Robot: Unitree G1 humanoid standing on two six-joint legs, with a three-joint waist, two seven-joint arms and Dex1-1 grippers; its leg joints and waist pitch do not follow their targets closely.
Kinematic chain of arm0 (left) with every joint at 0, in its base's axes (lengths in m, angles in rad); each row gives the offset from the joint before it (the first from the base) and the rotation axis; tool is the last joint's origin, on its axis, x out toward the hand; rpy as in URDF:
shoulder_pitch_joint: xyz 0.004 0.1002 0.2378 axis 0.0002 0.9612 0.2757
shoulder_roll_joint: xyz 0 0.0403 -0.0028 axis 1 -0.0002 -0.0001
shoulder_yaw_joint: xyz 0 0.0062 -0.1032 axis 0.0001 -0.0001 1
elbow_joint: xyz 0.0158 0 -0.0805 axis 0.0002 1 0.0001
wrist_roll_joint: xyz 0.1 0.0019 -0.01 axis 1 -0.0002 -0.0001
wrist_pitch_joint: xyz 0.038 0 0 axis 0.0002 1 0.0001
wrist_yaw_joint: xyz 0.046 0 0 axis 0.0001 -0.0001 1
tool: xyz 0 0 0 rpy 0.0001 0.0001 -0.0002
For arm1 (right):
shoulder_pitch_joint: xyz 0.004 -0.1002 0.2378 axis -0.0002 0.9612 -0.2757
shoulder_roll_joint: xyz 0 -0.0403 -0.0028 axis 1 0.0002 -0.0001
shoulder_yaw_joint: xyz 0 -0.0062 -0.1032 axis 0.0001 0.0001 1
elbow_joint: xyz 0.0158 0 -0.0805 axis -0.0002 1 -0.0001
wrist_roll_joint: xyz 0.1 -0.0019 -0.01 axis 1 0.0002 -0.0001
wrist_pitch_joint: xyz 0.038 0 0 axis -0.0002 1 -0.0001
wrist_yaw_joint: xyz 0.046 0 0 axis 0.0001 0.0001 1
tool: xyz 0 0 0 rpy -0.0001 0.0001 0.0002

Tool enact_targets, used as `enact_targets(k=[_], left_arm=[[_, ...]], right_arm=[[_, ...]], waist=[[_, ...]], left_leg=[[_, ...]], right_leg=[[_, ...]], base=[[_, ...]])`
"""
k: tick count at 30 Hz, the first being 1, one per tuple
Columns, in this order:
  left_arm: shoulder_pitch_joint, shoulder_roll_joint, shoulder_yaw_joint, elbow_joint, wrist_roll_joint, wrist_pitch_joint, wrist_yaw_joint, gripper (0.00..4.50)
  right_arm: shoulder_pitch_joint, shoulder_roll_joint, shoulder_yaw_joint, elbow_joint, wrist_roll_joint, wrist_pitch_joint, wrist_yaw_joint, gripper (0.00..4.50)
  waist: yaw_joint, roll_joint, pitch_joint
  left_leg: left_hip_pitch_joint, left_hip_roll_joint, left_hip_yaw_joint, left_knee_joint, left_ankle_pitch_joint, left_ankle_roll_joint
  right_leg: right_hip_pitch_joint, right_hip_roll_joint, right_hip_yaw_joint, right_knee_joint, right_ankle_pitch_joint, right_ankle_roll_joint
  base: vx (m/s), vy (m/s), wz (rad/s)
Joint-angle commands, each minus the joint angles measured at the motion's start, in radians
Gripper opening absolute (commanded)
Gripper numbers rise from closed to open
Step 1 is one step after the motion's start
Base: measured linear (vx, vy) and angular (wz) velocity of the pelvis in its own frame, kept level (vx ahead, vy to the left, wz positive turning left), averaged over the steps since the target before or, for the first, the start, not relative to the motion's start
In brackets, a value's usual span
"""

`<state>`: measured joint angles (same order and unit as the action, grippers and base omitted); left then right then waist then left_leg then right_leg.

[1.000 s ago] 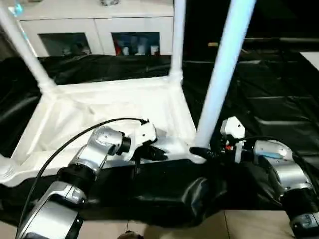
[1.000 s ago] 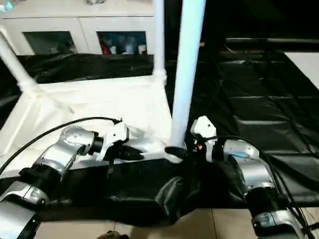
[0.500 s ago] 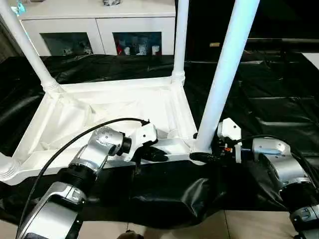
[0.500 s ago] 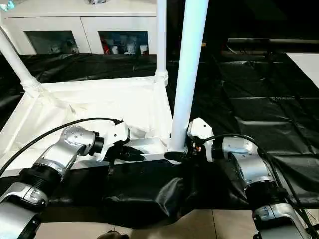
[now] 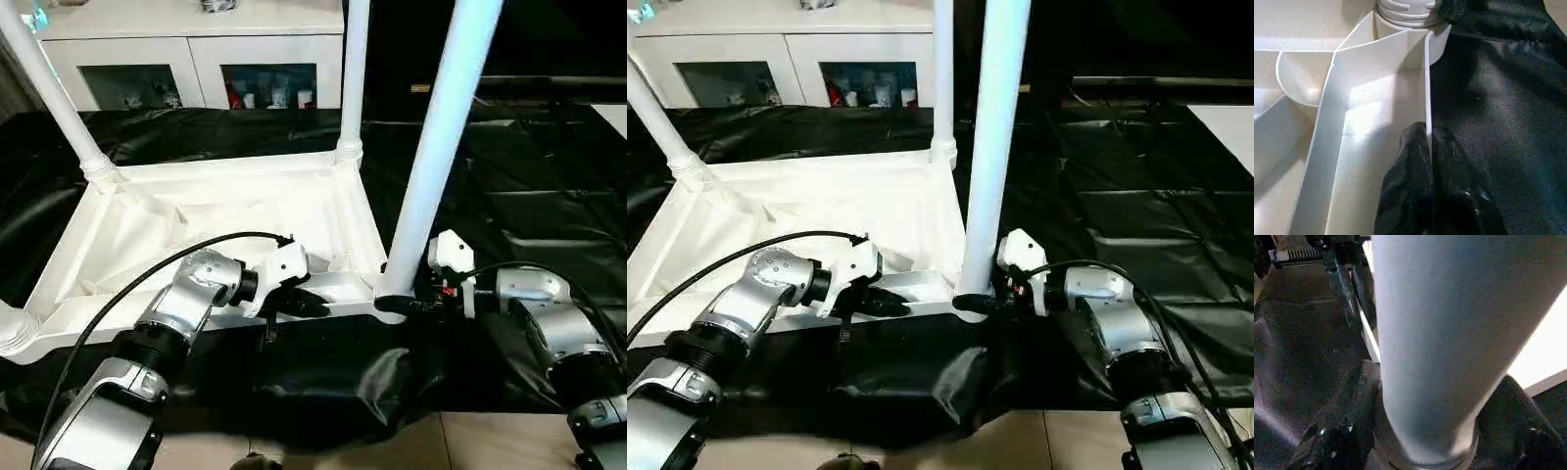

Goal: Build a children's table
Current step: Rotate leg to tighten

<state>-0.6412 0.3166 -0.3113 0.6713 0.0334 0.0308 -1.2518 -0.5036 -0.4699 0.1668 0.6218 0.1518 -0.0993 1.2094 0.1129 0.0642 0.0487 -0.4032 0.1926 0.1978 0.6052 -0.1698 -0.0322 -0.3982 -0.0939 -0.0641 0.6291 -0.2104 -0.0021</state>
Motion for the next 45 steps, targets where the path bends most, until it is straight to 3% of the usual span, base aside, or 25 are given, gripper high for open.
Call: enact_targets(k=[1, 7, 11, 13, 18, 20, 21, 22, 23, 24, 25, 26, 27, 28, 29, 30, 33, 36, 38, 42, 45], left_arm=[[-0.003, 0.009, -0.006, -0.028, -0.001, 0.004, -0.008, 0.00], [-0.003, 0.003, -0.002, -0.023, 0.001, 0.005, 0.013, 0.00], [-0.022, -0.028, 0.016, 0.014, 0.003, 0.011, 0.077, 0.00], [-0.022, -0.028, 0.016, 0.014, 0.003, 0.011, 0.077, 0.00], [-0.022, -0.028, 0.016, 0.014, 0.003, 0.011, 0.077, 0.00], [-0.061, -0.072, 0.034, 0.076, 0.011, 0.007, 0.167, 0.00], [-0.120, -0.129, 0.046, 0.165, 0.035, 0.002, 0.297, 0.00], [-0.140, -0.149, 0.047, 0.197, 0.046, -0.001, 0.345, 0.00], [-0.140, -0.149, 0.047, 0.197, 0.046, -0.001, 0.345, 0.00], [-0.150, -0.158, 0.046, 0.212, 0.052, -0.003, 0.366, 0.00], [-0.150, -0.158, 0.046, 0.212, 0.052, -0.003, 0.366, 0.00], [-0.149, -0.159, 0.043, 0.212, 0.054, -0.004, 0.365, 0.00], [-0.145, -0.156, 0.040, 0.207, 0.054, -0.003, 0.362, 0.00], [-0.141, -0.153, 0.039, 0.202, 0.054, -0.002, 0.359, 0.00], [-0.137, -0.150, 0.039, 0.197, 0.054, -0.002, 0.357, 0.00], [-0.136, -0.149, 0.039, 0.197, 0.054, -0.002, 0.357, 0.00], [-0.143, -0.151, 0.047, 0.237, 0.066, -0.031, 0.366, 0.00], [-0.148, -0.154, 0.049, 0.257, 0.071, -0.042, 0.371, 0.00], [-0.149, -0.154, 0.048, 0.262, 0.072, -0.045, 0.373, 0.00], [-0.148, -0.152, 0.043, 0.259, 0.071, -0.049, 0.367, 0.00], [-0.145, -0.151, 0.045, 0.260, 0.070, -0.058, 0.358, 0.00]], right_arm=[[0.000, 0.002, 0.018, 0.015, -0.027, -0.008, 0.002, 2.51], [0.016, 0.031, -0.015, 0.023, -0.010, -0.021, -0.063, 2.51], [0.017, 0.111, -0.086, 0.067, 0.009, -0.029, -0.247, 2.49], [0.017, 0.111, -0.086, 0.067, 0.009, -0.029, -0.247, 2.49], [0.017, 0.111, -0.086, 0.067, 0.009, -0.029, -0.247, 2.49], [0.011, 0.206, -0.133, 0.108, -0.002, -0.013, -0.499, 2.49], [-0.026, 0.351, -0.201, 0.191, -0.018, 0.025, -0.908, 2.49], [-0.055, 0.418, -0.234, 0.231, -0.011, 0.036, -1.074, 2.48], [-0.055, 0.418, -0.234, 0.231, -0.011, 0.036, -1.074, 2.46], [-0.073, 0.454, -0.252, 0.253, -0.005, 0.039, -1.157, 2.46], [-0.073, 0.454, -0.252, 0.253, -0.005, 0.039, -1.157, 2.35], [-0.081, 0.478, -0.247, 0.249, -0.008, 0.025, -1.167, 2.33], [-0.083, 0.496, -0.232, 0.242, -0.021, 0.015, -1.160, 2.33], [-0.082, 0.504, -0.222, 0.235, -0.029, 0.009, -1.153, 2.31], [-0.081, 0.508, -0.218, 0.233, -0.032, 0.007, -1.147, 2.30], [-0.081, 0.509, -0.217, 0.232, -0.033, 0.006, -1.145, 2.30], [-0.098, 0.520, -0.235, 0.265, -0.061, -0.005, -1.195, 2.30], [-0.105, 0.522, -0.234, 0.275, -0.069, -0.009, -1.202, 2.30], [-0.099, 0.527, -0.237, 0.252, -0.030, -0.018, -1.143, 2.84], [-0.069, 0.503, -0.209, 0.144, -0.014, -0.023, -1.039, 3.16], [-0.064, 0.472, -0.208, 0.115, -0.022, -0.014, -1.001, 3.44]], waist=[[-0.001, -0.013, -0.074], [-0.002, -0.015, -0.074], [-0.010, -0.017, -0.070], [-0.016, -0.018, -0.070], [-0.020, -0.016, -0.072], [-0.022, -0.013, -0.070], [-0.023, 0.008, -0.071], [-0.038, 0.000, -0.063], [-0.050, -0.005, -0.066], [-0.049, -0.004, -0.068], [-0.049, 0.002, -0.070], [-0.052, -0.005, -0.070], [-0.051, -0.002, -0.071], [-0.049, -0.012, -0.073], [-0.049, -0.009, -0.073], [-0.048, -0.014, -0.073], [-0.048, -0.013, -0.072], [-0.054, -0.010, -0.065], [-0.054, -0.010, -0.065], [-0.050, -0.013, -0.068], [-0.046, -0.014, -0.074]], left_leg=[[0.025, 0.041, -0.021, -0.061, -0.165, 0.095], [0.024, 0.041, -0.020, -0.061, -0.169, 0.095], [0.026, 0.041, -0.021, -0.067, -0.196, 0.072], [0.025, 0.039, -0.024, -0.071, -0.210, 0.057], [0.024, 0.039, -0.021, -0.067, -0.186, 0.076], [0.026, 0.038, -0.021, -0.068, -0.192, 0.071], [0.026, 0.038, -0.023, -0.068, -0.198, 0.061], [0.031, 0.034, -0.026, -0.081, -0.246, 0.006], [0.025, 0.031, -0.038, -0.093, -0.286, -0.043], [0.026, 0.030, -0.036, -0.091, -0.288, -0.040], [0.035, 0.032, -0.031, -0.087, -0.286, -0.034], [0.029, 0.032, -0.030, -0.086, -0.275, -0.016], [0.026, 0.031, -0.029, -0.085, -0.265, -0.008], [0.026, 0.031, -0.027, -0.082, -0.239, 0.012], [0.025, 0.029, -0.025, -0.079, -0.215, 0.029], [0.023, 0.029, -0.024, -0.077, -0.199, 0.045], [0.024, 0.031, -0.024, -0.078, -0.196, 0.052], [0.029, 0.032, -0.025, -0.086, -0.265, 0.023], [0.032, 0.034, -0.025, -0.087, -0.285, 0.017], [0.028, 0.035, -0.025, -0.085, -0.246, 0.035], [0.026, 0.033, -0.022, -0.077, -0.182, 0.063]], right_leg=[[0.047, -0.055, 0.035, -0.067, -0.026, -0.281], [0.046, -0.057, 0.035, -0.067, -0.038, -0.281], [0.042, -0.058, 0.037, -0.073, -0.092, -0.273], [0.046, -0.058, 0.034, -0.076, -0.121, -0.262], [0.046, -0.055, 0.036, -0.071, -0.057, -0.269], [0.041, -0.057, 0.037, -0.076, -0.079, -0.266], [0.036, -0.059, 0.038, -0.071, -0.085, -0.268], [0.030, -0.057, 0.037, -0.082, -0.162, -0.253], [0.044, -0.059, 0.029, -0.081, -0.251, -0.218], [0.045, -0.060, 0.030, -0.088, -0.242, -0.200], [0.034, -0.059, 0.035, -0.091, -0.213, -0.206], [0.039, -0.058, 0.037, -0.089, -0.153, -0.220], [0.041, -0.057, 0.037, -0.085, -0.127, -0.224], [0.042, -0.059, 0.037, -0.081, -0.085, -0.232], [0.044, -0.059, 0.037, -0.080, -0.056, -0.237], [0.046, -0.060, 0.037, -0.079, -0.043, -0.242], [0.045, -0.060, 0.036, -0.081, -0.064, -0.242], [0.042, -0.058, 0.037, -0.091, -0.158, -0.229], [0.041, -0.059, 0.039, -0.093, -0.176, -0.221], [0.044, -0.057, 0.040, -0.086, -0.100, -0.226], [0.046, -0.058, 0.038, -0.076, -0.005, -0.251]], base=[[0.000, 0.000, 0.00], [0.000, 0.000, 0.00], [0.000, 0.000, 0.00], [0.000, 0.000, 0.00], [0.000, 0.000, 0.00], [0.000, 0.000, 0.00], [0.000, 0.000, 0.00], [0.000, 0.000, 0.00], [0.000, 0.000, 0.00], [0.000, 0.000, 0.00], [0.000, 0.000, 0.00], [0.000, 0.000, 0.00], [0.000, 0.000, 0.00], [0.000, 0.000, 0.00], [0.000, 0.000, 0.00], [0.000, 0.000, 0.00], [0.000, 0.000, 0.00], [0.000, 0.000, 0.00], [0.000, 0.000, 0.00], [0.000, 0.000, 0.00], [0.000, 0.000, 0.00]])
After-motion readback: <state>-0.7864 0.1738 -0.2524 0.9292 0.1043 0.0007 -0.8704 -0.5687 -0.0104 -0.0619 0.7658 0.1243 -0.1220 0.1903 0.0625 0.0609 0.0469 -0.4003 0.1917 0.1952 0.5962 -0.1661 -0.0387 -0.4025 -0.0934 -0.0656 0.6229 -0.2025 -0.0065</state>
